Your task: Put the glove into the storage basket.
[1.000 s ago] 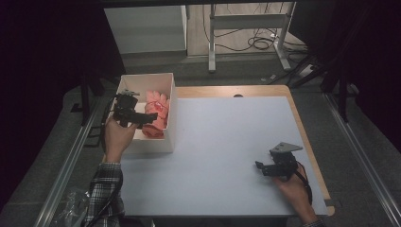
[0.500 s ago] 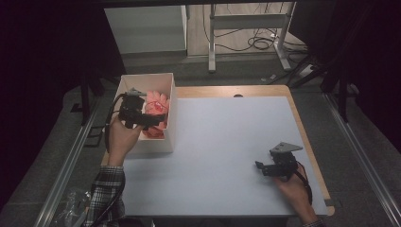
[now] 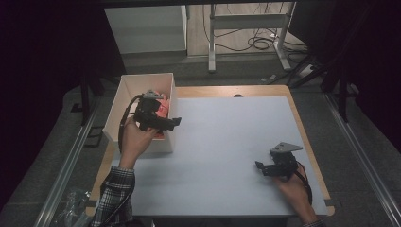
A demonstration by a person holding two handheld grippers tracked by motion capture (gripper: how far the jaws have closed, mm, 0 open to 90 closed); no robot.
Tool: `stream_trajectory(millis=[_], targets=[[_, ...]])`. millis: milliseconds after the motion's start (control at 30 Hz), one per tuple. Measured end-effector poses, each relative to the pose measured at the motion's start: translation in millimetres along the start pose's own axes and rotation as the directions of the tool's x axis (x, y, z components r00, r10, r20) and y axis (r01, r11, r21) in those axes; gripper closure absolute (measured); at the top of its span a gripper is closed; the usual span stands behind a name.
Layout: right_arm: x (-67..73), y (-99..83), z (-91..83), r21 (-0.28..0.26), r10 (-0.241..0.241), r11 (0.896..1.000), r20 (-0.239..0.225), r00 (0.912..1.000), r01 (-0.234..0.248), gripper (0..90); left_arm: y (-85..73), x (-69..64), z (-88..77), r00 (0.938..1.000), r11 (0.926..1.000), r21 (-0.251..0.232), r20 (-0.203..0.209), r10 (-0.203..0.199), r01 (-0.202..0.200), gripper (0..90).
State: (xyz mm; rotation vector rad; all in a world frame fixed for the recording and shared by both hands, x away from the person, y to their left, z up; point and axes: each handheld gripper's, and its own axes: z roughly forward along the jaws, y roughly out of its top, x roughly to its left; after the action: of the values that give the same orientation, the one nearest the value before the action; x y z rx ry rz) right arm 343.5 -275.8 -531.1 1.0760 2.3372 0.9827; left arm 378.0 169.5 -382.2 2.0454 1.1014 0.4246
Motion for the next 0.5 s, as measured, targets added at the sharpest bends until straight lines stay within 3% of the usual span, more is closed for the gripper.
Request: stream_trajectory(millis=[500], targets=[[-0.1,0.1,-0.1,0.002,-0.001,1.000,0.000,1.0000,0.001,21.0,10.2,-38.9,27.6,0.9936,0.9982,-0.007,0.096,0.060,-0.059,1.3]])
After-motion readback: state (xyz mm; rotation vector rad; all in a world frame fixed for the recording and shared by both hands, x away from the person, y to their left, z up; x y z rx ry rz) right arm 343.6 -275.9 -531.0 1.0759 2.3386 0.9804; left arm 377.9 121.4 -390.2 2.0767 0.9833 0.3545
